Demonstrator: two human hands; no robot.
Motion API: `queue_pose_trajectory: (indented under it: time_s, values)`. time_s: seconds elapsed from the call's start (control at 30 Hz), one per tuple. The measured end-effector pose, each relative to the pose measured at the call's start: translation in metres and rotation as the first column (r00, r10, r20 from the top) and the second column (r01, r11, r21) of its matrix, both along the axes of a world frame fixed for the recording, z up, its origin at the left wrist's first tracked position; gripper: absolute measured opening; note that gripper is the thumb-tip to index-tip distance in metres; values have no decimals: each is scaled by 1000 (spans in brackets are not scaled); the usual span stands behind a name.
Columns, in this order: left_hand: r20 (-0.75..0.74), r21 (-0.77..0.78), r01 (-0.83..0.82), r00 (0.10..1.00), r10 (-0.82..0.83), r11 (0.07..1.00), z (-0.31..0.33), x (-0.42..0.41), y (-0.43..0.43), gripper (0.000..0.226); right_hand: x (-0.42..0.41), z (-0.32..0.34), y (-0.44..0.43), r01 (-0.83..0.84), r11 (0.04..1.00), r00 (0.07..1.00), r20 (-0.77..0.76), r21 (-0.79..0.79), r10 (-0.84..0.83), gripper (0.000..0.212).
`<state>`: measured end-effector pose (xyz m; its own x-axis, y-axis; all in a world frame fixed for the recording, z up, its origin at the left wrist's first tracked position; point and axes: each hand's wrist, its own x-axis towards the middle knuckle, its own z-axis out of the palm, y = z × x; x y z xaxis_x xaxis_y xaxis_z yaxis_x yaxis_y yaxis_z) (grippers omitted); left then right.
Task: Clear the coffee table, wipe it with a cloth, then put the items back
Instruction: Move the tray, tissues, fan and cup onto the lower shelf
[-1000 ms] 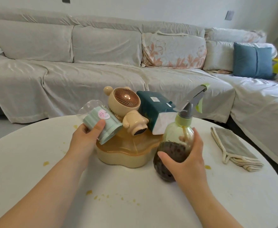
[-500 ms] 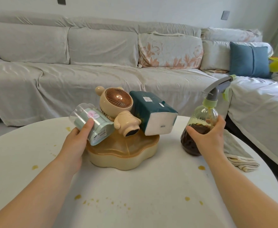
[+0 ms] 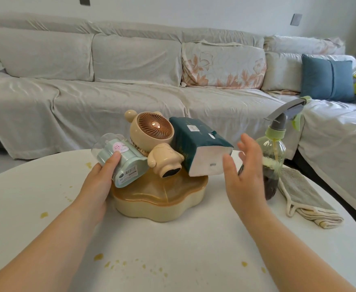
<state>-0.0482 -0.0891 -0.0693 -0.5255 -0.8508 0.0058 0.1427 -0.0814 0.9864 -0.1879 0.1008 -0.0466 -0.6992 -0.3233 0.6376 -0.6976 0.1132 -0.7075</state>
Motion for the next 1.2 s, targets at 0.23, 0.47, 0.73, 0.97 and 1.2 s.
queue_pose_trajectory:
  time_s: [0.23,0.47,0.73,0.97,1.2]
  values:
    - [13,62,57,998,-58,996,1,2,-1,21,-28,38,-41,-71,996,696,718,50,14,54]
    - [24,84,66,997,-68,994,0,-1,-2,29,-45,33,-42,-213,977,402,911,2,86,46]
    - [-36,94,64,998,-61,993,0,-2,0,25,-45,17,-40,-333,932,336,905,-143,259,38]
    - [-39,167,33,999,-27,985,6,17,3,49,-27,16,-33,-374,915,326,903,-150,281,29]
    - [-52,131,114,993,-108,985,10,33,5,53,-1,16,-11,-352,913,314,893,-208,324,36]
